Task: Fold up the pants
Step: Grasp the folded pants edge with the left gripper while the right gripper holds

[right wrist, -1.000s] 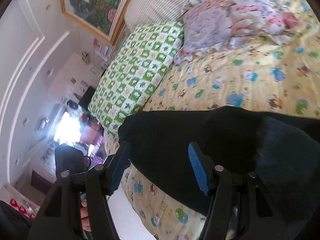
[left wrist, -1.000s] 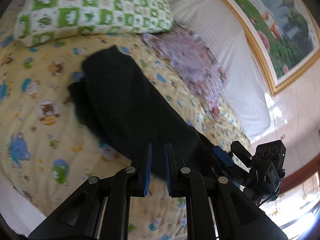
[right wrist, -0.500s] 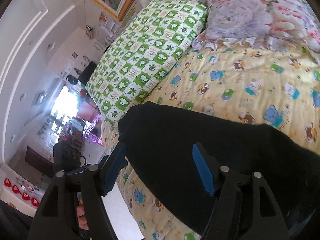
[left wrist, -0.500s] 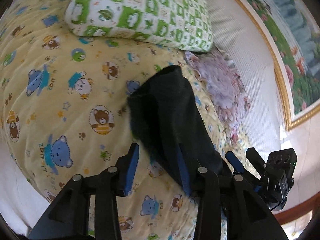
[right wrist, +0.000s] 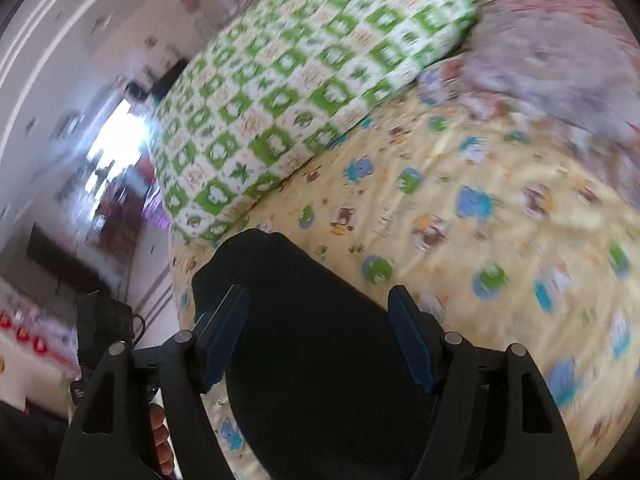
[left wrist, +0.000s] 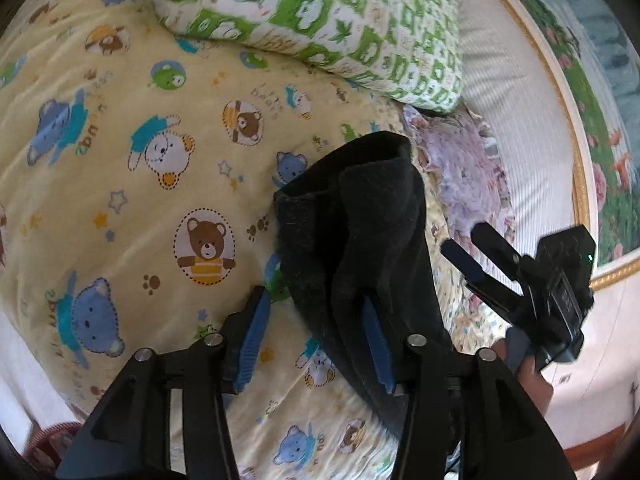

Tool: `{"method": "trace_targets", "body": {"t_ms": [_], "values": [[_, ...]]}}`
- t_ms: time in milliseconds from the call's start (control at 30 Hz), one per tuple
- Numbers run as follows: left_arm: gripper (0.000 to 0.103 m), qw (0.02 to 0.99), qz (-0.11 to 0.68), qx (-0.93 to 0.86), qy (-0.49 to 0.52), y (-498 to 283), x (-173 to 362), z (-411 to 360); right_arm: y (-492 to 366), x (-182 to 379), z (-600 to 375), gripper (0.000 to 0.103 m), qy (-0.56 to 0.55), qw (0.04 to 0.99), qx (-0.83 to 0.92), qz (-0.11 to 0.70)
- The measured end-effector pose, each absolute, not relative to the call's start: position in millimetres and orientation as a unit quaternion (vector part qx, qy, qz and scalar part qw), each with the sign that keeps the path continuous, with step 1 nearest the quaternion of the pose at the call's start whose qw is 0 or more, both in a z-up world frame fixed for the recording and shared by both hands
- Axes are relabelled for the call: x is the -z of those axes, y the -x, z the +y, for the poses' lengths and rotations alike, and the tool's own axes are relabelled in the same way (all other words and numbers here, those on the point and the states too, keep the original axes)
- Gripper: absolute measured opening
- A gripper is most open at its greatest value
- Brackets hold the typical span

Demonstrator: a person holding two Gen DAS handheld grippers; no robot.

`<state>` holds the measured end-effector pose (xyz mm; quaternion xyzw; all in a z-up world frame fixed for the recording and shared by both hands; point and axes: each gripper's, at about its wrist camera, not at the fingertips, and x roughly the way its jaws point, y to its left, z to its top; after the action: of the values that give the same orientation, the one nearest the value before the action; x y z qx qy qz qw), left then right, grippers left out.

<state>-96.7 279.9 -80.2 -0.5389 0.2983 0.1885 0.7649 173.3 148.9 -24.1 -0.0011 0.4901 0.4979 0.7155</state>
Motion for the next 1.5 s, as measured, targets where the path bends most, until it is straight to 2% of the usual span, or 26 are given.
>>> {"method": "trace_targets", "body": {"t_ms": [400, 500, 533, 600, 667, 700, 733, 767, 800, 833, 933, 1500], "values": [[0.051, 0.728, 0.282, -0.167, 0.602, 89, 85, 290, -207, 58, 213, 0.073, 0.057, 0.62, -0.554, 0.553], [0.056, 0.729, 0.28, -0.175, 0.599, 87, 86, 289, -204, 62, 219, 0.072, 0.069, 0.619, -0.555, 0.551], [0.058, 0.733, 0.279, -0.181, 0.593, 85, 86, 287, -203, 63, 221, 0.069, 0.072, 0.621, -0.554, 0.55], [0.058, 0.74, 0.284, -0.194, 0.578, 80, 86, 284, -200, 66, 224, 0.044, 0.072, 0.619, -0.555, 0.551], [0.057, 0.745, 0.288, -0.204, 0.566, 76, 82, 282, -199, 66, 227, 0.034, 0.075, 0.621, -0.554, 0.55], [0.052, 0.749, 0.296, -0.205, 0.557, 72, 80, 280, -196, 63, 227, 0.026, 0.08, 0.627, -0.552, 0.544], [0.03, 0.753, 0.297, -0.199, 0.552, 70, 79, 280, -195, 61, 228, 0.024, 0.083, 0.63, -0.551, 0.54], [0.018, 0.758, 0.301, -0.185, 0.548, 66, 79, 279, -193, 58, 227, 0.019, 0.085, 0.635, -0.548, 0.537], [0.017, 0.76, 0.306, -0.183, 0.544, 63, 80, 278, -191, 55, 225, 0.012, 0.086, 0.64, -0.546, 0.534], [0.012, 0.762, 0.305, -0.184, 0.541, 63, 79, 277, -191, 53, 224, 0.011, 0.085, 0.642, -0.546, 0.531], [0.01, 0.774, 0.299, -0.176, 0.53, 64, 69, 272, -188, 45, 217, 0.008, 0.076, 0.651, -0.545, 0.523], [0.01, 0.848, 0.269, -0.112, 0.442, 49, -15, 205, -169, -29, 117, 0.007, -0.032, 0.694, -0.547, 0.467]]}}
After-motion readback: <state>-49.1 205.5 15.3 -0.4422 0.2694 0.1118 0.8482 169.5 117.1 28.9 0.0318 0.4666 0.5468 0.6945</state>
